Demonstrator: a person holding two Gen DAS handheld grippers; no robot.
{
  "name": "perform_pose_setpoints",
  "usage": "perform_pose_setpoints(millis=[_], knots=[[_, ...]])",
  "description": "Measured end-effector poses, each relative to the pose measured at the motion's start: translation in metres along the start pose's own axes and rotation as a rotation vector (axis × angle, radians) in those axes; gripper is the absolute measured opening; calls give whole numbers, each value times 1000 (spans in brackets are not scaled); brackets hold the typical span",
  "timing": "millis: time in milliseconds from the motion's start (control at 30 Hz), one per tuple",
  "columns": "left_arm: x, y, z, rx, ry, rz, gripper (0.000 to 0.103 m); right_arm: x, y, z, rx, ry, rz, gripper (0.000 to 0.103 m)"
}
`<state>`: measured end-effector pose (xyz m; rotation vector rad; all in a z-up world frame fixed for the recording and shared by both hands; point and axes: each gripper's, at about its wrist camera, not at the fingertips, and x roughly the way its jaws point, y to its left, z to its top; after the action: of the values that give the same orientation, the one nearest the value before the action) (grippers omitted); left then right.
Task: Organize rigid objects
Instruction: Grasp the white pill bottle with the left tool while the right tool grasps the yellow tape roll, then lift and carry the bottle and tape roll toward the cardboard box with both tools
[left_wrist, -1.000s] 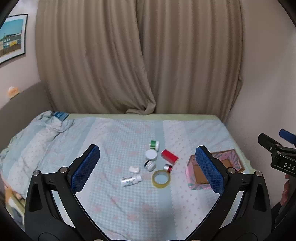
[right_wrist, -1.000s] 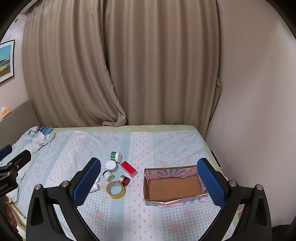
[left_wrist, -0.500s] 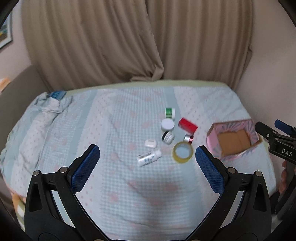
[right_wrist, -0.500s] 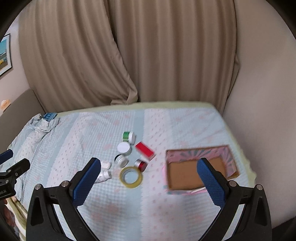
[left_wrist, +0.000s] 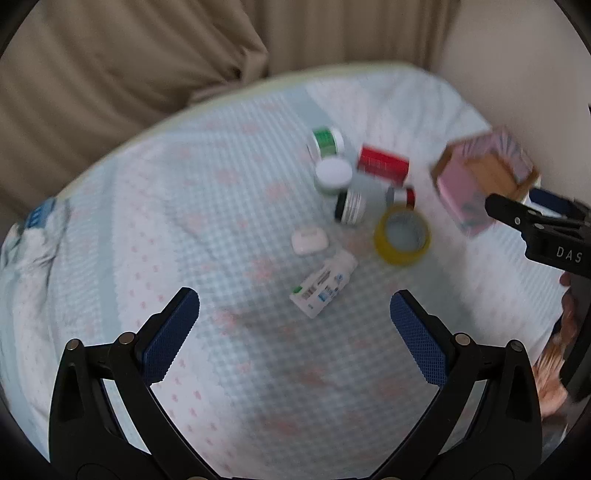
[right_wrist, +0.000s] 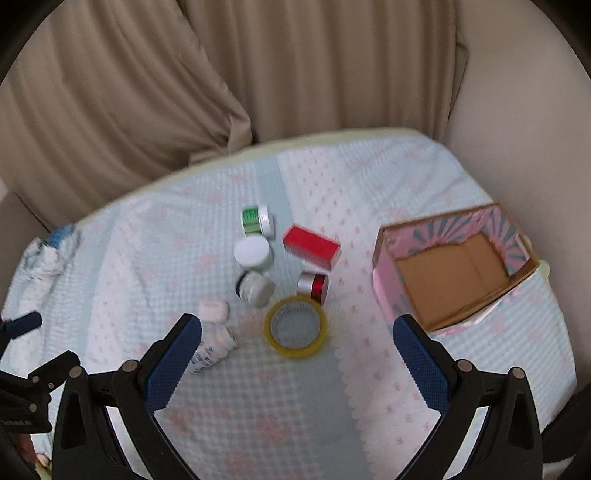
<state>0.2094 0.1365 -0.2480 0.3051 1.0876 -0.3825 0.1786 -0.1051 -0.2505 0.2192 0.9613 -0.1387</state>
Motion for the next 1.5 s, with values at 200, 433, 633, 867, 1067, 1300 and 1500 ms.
perform_pose_setpoints(millis=[200, 433, 633, 867, 1067, 1300, 1500], knots=[[82, -5, 3, 64, 122, -72, 102, 84, 10, -17, -8, 137, -13, 103], [168, -27, -7, 207, 213, -98, 102, 167, 13, -52, 15, 217, -20, 103], [209, -34, -10, 284, 252, -113, 99, 213, 5, -58, 33, 258, -48, 103], [245, -40, -13, 316, 293, -144, 82, 242, 1, -44, -31, 272, -42, 103], [250, -47, -8, 331, 294, -162, 72, 251, 6, -41, -80, 312, -87, 96], [245, -62, -3, 371, 293, -158, 56, 251, -1, -38, -78, 329, -84, 96], [243, -60, 0, 327, 293, -175, 55, 257, 4, -30, -77, 337, -86, 96]])
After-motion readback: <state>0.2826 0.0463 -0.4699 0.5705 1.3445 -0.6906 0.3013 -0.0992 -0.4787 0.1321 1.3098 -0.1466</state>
